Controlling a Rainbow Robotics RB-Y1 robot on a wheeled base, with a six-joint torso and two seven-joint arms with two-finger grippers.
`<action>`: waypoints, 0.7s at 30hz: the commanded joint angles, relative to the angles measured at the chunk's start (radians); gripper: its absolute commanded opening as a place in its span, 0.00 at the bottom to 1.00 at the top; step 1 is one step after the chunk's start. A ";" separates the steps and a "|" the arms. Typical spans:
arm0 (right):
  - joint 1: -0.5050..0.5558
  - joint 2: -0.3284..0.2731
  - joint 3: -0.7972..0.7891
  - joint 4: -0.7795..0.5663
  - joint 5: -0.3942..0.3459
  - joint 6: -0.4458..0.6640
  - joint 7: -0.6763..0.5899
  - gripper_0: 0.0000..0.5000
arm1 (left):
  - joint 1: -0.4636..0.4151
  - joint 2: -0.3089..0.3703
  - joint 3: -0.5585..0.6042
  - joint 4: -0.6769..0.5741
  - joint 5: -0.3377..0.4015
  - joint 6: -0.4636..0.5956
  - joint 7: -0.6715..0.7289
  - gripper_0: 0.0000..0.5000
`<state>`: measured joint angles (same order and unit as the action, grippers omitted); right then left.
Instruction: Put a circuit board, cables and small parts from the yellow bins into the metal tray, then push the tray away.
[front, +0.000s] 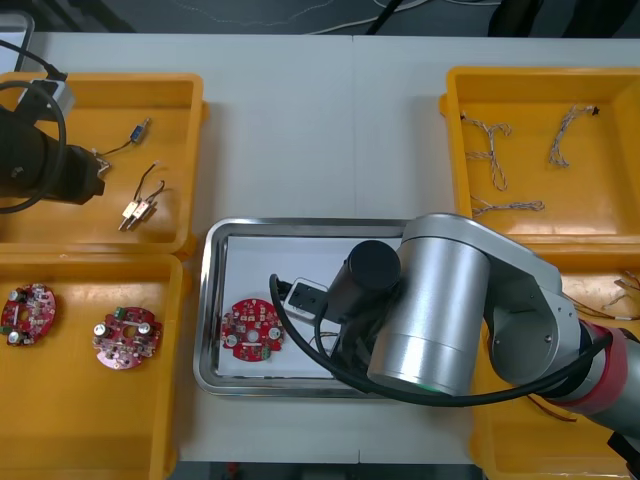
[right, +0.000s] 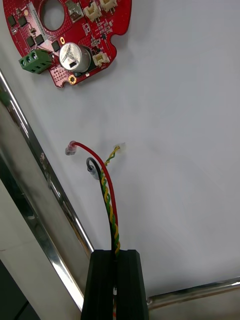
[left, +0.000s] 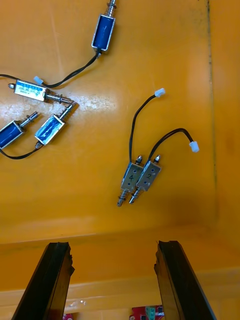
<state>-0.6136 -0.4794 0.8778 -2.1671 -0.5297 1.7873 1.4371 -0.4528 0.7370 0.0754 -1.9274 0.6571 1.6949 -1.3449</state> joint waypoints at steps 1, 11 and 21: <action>-0.029 0.030 0.063 0.027 0.039 -0.043 0.043 0.00 | -0.012 -0.045 0.021 0.018 -0.034 -0.026 -0.097 1.00; -0.029 0.038 0.070 0.113 0.043 -0.095 0.097 0.00 | -0.052 -0.088 -0.025 0.084 -0.074 -0.103 -0.102 1.00; -0.029 0.062 0.090 0.190 0.077 -0.167 0.154 0.00 | -0.118 -0.130 -0.078 0.185 -0.120 -0.199 -0.123 0.99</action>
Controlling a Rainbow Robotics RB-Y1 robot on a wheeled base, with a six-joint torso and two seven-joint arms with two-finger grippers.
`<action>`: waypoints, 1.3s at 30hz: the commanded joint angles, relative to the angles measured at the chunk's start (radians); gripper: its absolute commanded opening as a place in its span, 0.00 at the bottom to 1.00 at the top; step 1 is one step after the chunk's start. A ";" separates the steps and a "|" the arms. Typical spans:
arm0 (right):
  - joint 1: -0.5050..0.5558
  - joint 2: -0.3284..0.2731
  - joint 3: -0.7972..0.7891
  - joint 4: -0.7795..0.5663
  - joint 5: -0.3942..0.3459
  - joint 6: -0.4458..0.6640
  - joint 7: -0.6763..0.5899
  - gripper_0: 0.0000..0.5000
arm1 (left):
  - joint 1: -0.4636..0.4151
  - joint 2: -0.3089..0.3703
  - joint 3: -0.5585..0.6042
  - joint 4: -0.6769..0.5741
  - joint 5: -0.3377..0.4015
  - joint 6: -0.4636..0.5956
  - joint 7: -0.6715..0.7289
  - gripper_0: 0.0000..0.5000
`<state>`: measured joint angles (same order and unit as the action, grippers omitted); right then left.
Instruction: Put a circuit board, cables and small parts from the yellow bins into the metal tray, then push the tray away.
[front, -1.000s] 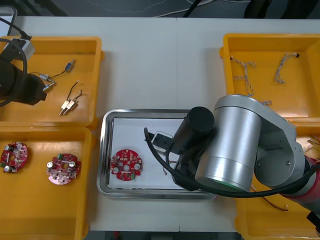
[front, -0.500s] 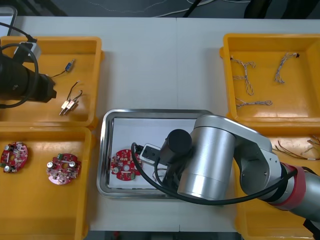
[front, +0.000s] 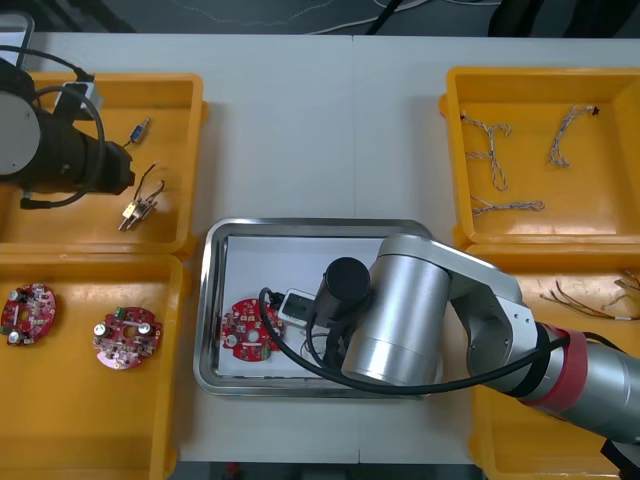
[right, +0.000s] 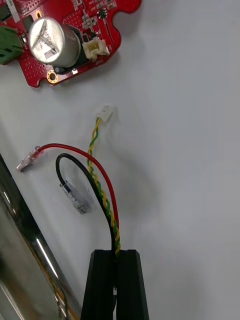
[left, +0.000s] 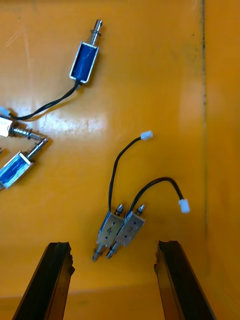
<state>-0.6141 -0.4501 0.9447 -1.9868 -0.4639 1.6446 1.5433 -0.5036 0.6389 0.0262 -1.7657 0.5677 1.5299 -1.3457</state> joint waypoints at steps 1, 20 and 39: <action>-0.029 0.033 0.026 0.011 0.019 -0.032 0.052 0.09 | -0.073 -0.038 -0.032 0.028 -0.037 -0.037 -0.124 0.99; -0.029 0.016 -0.064 -0.072 0.005 0.076 0.092 0.95 | -0.113 -0.077 -0.071 0.103 -0.135 -0.126 -0.145 0.96; -0.029 -0.016 -0.472 -0.221 -0.226 0.275 0.084 0.95 | -0.110 -0.091 -0.080 0.207 -0.161 -0.189 -0.175 0.87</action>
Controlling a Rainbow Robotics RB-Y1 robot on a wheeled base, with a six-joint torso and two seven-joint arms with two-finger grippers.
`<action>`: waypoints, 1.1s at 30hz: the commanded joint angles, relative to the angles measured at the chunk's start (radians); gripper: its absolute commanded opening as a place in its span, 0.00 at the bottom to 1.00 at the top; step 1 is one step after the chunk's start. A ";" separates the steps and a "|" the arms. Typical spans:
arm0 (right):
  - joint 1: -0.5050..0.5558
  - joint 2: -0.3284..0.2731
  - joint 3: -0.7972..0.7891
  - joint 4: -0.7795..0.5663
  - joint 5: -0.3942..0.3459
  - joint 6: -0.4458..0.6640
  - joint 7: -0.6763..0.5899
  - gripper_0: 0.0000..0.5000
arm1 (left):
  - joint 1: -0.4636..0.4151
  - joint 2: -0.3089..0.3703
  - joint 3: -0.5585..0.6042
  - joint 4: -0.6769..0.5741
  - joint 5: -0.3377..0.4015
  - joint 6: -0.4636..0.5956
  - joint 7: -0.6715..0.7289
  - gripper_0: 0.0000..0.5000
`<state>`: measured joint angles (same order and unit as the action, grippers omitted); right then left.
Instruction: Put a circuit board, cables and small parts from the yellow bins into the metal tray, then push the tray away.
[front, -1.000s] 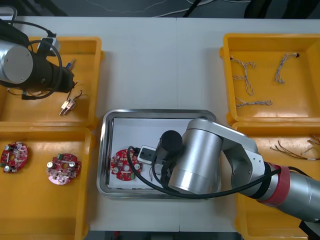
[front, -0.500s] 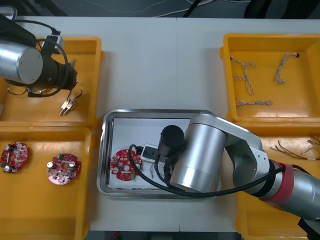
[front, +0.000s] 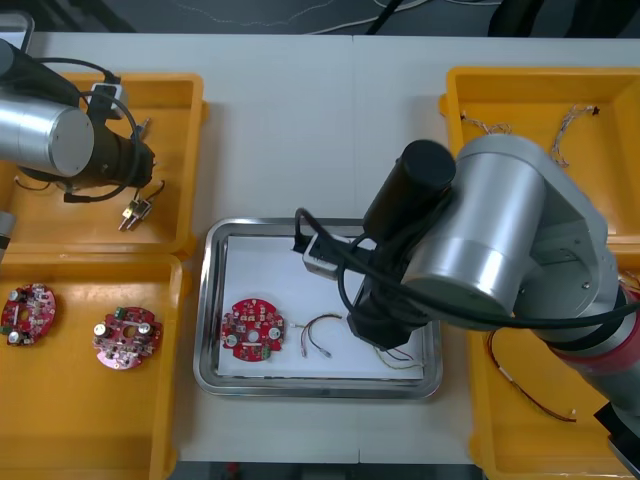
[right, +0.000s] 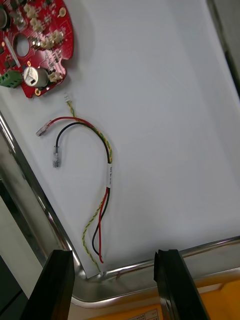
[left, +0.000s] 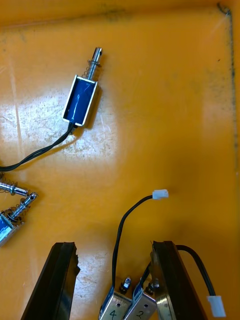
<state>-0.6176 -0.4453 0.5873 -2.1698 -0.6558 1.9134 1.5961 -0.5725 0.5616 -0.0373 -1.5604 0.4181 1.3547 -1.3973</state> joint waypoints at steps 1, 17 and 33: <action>-0.024 -0.024 -0.141 -0.038 -0.039 0.006 0.030 0.95 | -0.041 -0.014 -0.015 0.010 -0.012 -0.016 -0.124 0.87; -0.022 -0.125 -0.458 0.048 -0.166 0.006 -0.028 0.95 | -0.041 -0.029 -0.020 0.057 0.005 -0.016 -0.149 0.86; -0.022 -0.228 -0.578 0.162 -0.120 0.006 -0.245 0.95 | -0.036 -0.039 -0.053 0.057 -0.002 -0.016 -0.152 0.82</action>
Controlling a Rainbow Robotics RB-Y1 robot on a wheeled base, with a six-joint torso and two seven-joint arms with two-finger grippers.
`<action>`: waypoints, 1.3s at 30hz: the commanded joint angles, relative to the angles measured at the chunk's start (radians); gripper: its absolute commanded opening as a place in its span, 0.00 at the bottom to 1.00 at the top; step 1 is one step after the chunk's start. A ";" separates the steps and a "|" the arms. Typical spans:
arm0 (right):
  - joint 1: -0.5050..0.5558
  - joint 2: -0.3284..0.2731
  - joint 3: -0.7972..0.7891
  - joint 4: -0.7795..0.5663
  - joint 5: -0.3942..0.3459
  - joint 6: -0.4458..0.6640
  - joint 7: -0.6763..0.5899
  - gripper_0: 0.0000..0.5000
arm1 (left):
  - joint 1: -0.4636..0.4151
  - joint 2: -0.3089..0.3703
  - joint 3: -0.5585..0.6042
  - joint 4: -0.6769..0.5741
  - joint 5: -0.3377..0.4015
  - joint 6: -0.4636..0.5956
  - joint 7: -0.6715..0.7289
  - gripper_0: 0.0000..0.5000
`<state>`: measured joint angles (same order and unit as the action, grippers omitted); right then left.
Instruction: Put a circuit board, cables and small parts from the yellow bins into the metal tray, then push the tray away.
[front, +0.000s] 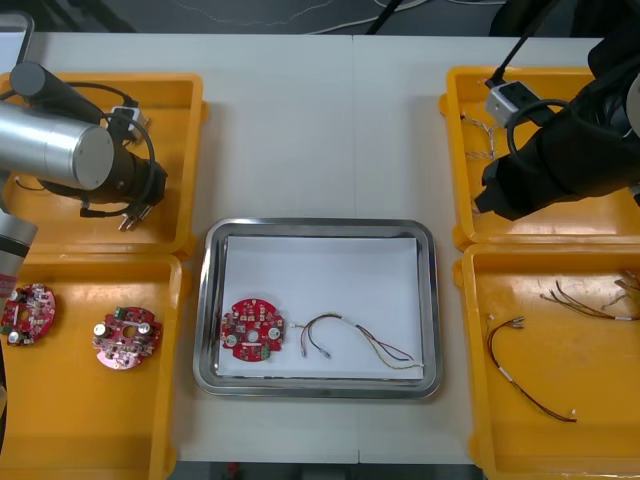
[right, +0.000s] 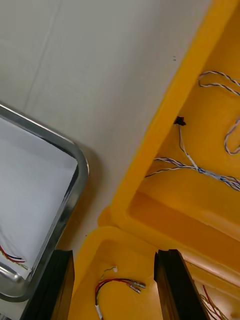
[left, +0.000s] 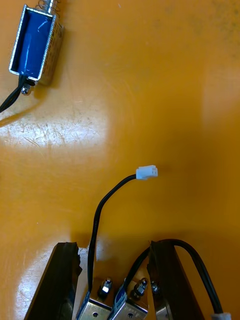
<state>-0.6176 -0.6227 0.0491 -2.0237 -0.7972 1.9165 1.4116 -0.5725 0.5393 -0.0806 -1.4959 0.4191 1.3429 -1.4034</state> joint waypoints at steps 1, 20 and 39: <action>-0.022 -0.052 -0.043 0.020 0.021 0.003 -0.072 0.95 | -0.036 -0.015 -0.010 -0.007 -0.003 -0.004 -0.146 0.82; -0.056 -0.088 -0.106 0.221 0.092 0.003 0.059 0.95 | -0.035 0.024 0.051 -0.033 0.049 0.051 -0.144 0.82; -0.083 -0.078 -0.104 0.470 0.087 -0.177 0.558 0.95 | -0.055 0.057 0.070 -0.030 0.040 0.051 -0.121 0.82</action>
<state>-0.6610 -0.6733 -0.0255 -1.5805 -0.7080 1.7727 1.8624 -0.5731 0.5566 -0.0396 -1.4977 0.4659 1.3874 -1.4585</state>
